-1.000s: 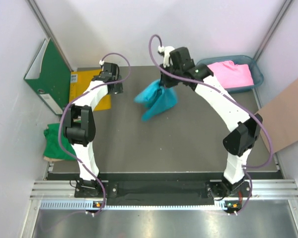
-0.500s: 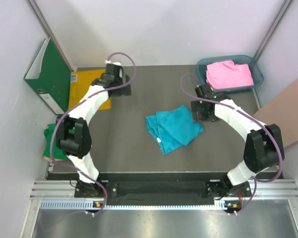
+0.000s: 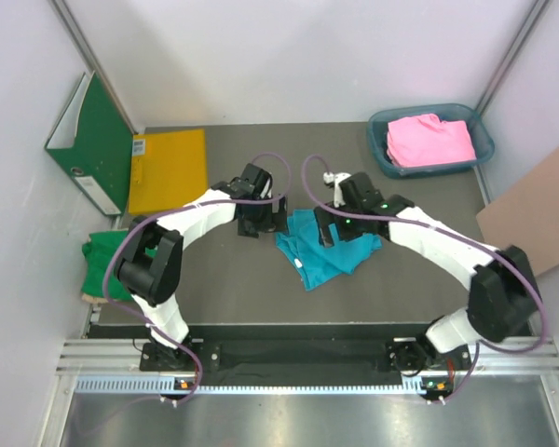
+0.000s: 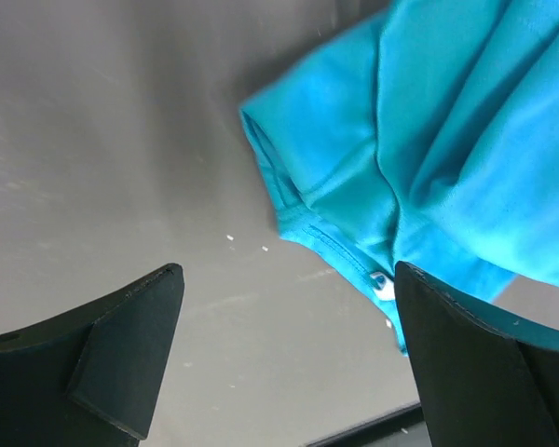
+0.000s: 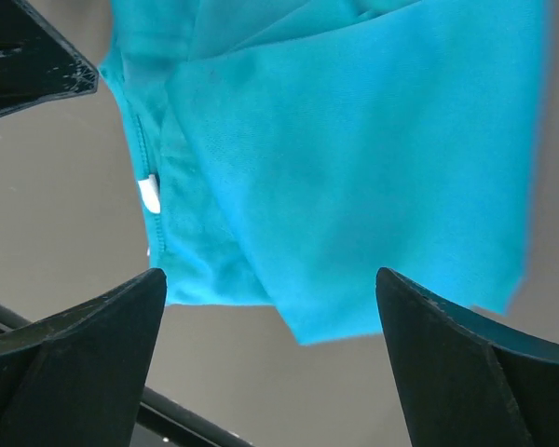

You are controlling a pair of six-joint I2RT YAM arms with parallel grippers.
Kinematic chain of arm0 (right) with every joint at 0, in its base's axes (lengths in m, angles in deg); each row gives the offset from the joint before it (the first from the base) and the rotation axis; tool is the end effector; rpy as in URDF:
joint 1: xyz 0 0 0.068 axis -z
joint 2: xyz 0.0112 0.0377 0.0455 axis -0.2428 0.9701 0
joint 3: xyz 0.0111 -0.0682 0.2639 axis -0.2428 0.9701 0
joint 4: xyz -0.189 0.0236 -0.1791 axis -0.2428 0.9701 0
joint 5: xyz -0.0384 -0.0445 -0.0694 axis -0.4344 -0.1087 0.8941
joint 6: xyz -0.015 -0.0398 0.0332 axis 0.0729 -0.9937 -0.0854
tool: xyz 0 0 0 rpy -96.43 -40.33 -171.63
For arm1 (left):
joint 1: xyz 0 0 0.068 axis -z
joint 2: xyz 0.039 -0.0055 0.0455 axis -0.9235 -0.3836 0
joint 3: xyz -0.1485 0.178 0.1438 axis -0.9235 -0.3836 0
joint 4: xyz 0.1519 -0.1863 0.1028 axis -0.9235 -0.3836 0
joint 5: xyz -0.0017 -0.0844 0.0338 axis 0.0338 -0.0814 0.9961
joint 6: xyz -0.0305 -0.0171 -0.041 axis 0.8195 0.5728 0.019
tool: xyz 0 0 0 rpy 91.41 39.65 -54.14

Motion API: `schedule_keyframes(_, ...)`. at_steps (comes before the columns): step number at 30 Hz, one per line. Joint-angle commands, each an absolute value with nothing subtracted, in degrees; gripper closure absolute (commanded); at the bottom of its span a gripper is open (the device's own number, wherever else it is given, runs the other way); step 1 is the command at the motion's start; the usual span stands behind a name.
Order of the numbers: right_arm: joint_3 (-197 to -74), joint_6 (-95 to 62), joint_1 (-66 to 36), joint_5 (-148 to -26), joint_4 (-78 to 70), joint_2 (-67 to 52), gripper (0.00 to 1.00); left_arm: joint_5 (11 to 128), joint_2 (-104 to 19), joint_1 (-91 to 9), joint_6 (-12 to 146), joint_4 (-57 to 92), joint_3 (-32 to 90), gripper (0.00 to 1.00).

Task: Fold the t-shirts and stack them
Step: Flatten out the tshirt

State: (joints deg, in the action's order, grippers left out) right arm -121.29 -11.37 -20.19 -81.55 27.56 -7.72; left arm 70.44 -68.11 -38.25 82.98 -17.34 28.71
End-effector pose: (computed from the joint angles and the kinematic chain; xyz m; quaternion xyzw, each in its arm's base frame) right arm 0.2450 0.1686 0.2626 -0.1899 0.9259 0.1471 0.2916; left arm 0.3172 -0.1823 0.2094 0.0277 0.9677 -0.1687 0.1851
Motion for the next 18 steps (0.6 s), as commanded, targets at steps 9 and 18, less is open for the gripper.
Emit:
schedule_keyframes(9,-130.18,-12.15,-27.87,-75.85,20.36,16.01,0.24,60.86,-72.54,-37.82,91.4,-9.53,22.97,0.14)
schedule_keyframes(18,-131.87,-8.11,-29.19,-61.44,24.66,11.21,1.0,58.31,-81.94,-37.82,90.35,-8.82,25.86,1.0)
